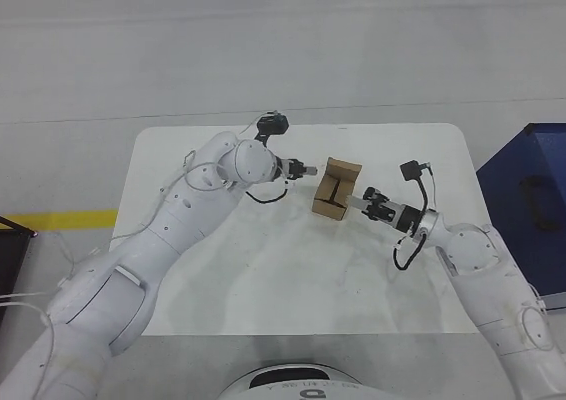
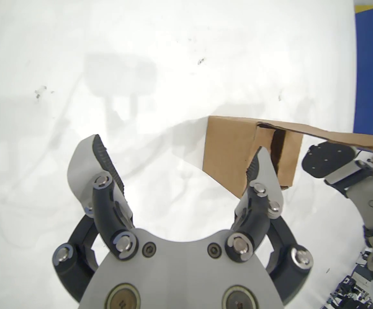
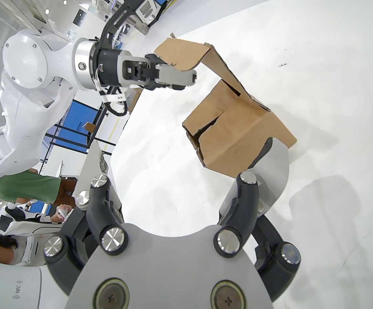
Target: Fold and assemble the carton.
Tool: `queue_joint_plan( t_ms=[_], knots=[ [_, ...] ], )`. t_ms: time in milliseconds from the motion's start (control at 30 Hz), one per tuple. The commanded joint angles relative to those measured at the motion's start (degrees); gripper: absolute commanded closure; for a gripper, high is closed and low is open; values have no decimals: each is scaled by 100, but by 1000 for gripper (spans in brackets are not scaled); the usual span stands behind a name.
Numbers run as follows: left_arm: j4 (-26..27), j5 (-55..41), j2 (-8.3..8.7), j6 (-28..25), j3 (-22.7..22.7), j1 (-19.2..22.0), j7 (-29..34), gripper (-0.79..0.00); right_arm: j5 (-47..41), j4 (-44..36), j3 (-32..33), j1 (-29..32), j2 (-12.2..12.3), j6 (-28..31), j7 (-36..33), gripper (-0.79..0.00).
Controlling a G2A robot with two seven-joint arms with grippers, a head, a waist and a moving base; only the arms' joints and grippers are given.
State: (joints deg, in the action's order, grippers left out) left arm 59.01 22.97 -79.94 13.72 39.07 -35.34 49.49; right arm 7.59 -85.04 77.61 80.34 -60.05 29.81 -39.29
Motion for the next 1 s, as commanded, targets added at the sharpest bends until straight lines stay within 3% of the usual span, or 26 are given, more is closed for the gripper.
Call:
queue_joint_plan(
  t_ms=[0,100,233,567,800,967],
  knots=[
    [192,-32,60,-63,188,-68,-21,-785,22,-11,-4,15,2,29,28,-763],
    [299,-62,68,-81,308,-23,-51,-785,63,-15,-6,28,5,70,98,-763],
    [99,-54,-94,49,89,287,-12,-785,181,-23,-31,36,0,10,259,-776],
    [-1255,-366,-872,605,-628,1270,-419,-785,425,-138,-27,165,6,-19,547,-785],
    [-2023,-203,-1445,-38,-1332,1569,4,-785,466,-218,4,248,21,21,580,-785],
    [-2534,-164,-1687,-624,-1453,1601,-271,-785,458,-239,20,276,30,24,558,-785]
  ],
)
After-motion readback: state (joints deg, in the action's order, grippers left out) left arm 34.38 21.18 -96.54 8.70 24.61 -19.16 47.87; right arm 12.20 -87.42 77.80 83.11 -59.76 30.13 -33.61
